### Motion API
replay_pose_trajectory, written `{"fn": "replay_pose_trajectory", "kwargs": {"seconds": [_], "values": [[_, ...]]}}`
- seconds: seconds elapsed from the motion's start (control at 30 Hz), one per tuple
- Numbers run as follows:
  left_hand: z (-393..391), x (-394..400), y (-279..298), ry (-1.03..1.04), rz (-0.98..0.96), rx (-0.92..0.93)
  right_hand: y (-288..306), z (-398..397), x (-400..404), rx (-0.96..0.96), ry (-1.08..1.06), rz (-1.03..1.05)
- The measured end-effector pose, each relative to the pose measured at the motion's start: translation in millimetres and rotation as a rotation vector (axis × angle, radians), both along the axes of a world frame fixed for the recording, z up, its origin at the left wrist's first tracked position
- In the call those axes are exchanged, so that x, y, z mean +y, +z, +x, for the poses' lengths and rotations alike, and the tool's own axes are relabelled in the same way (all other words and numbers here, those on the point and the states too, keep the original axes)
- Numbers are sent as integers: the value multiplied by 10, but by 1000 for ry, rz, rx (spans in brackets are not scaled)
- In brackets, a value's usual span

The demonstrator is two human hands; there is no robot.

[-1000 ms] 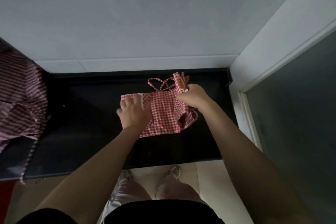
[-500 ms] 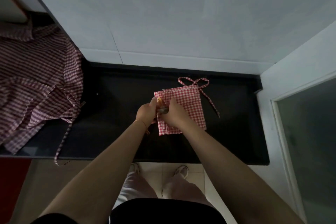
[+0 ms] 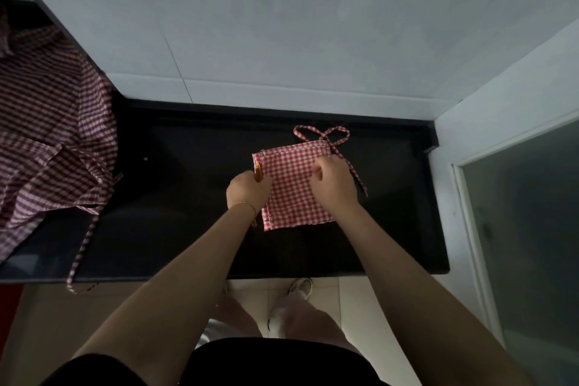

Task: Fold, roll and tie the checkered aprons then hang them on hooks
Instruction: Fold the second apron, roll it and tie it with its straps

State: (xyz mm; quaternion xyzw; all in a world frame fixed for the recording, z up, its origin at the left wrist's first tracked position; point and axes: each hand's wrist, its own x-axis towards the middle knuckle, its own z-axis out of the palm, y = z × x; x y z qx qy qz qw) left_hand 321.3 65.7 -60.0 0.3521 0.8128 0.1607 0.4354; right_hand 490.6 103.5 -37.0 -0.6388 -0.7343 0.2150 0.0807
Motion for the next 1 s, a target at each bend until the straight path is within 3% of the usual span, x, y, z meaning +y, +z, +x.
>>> {"fn": "replay_pose_trajectory", "kwargs": {"seconds": [0.07, 0.13, 0.2, 0.27, 0.33, 0.47, 0.53, 0.67, 0.83, 1.0], "values": [[15, 4, 26, 4, 6, 0, -83, 29, -21, -66, 83, 35], [89, -27, 7, -89, 159, 257, -202, 51, -28, -114, 150, 77], [216, -42, -13, -317, 498, 558, -295, 55, -47, -130, 185, 142], [370, -11, -33, -630, 631, 568, -367, 54, -54, -168, 193, 206], [456, 7, -128, -829, 520, 522, -451, 81, -73, -203, 193, 290], [357, -47, -416, -890, 359, 573, -600, 223, -127, -212, 279, 245], [335, -53, -477, -918, 355, 586, -694, 333, -138, -217, 283, 133], [364, -39, -494, -952, 331, 649, -734, 419, -32, -125, 79, -35], [360, -25, -480, -950, 306, 670, -528, 304, 109, -29, -10, 135], [358, -27, -473, -949, 311, 664, -330, 255, 502, 58, 89, 49]]}}
